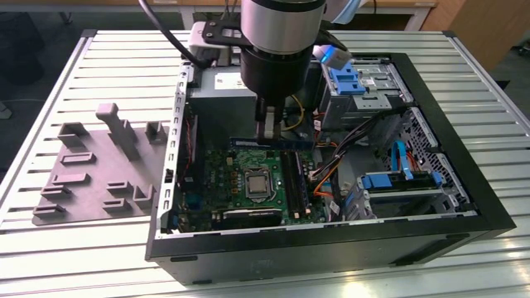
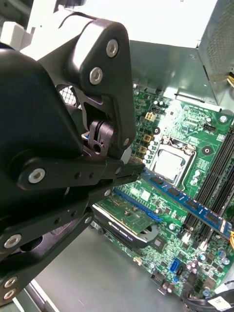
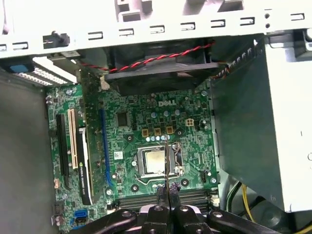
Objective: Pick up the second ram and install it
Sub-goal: 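Insert the second ram into the second slot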
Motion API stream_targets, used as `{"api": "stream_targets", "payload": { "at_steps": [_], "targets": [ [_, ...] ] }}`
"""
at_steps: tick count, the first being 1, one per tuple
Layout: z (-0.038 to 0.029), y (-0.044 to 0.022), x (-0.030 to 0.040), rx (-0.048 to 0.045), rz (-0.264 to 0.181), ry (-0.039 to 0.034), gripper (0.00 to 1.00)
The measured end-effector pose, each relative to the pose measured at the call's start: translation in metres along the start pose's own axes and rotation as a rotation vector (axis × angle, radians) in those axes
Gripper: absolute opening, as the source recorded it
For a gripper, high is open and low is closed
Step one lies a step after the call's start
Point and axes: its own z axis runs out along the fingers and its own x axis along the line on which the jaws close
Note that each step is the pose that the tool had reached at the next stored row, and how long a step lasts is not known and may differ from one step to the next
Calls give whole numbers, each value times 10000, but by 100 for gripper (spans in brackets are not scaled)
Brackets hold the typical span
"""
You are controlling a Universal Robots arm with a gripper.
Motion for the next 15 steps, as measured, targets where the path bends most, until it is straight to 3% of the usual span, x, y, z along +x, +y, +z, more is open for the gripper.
{"api": "stream_targets", "payload": {
  "at_steps": [15],
  "targets": [
    [1,0,0,17,1182,-46,12]
  ]
}}
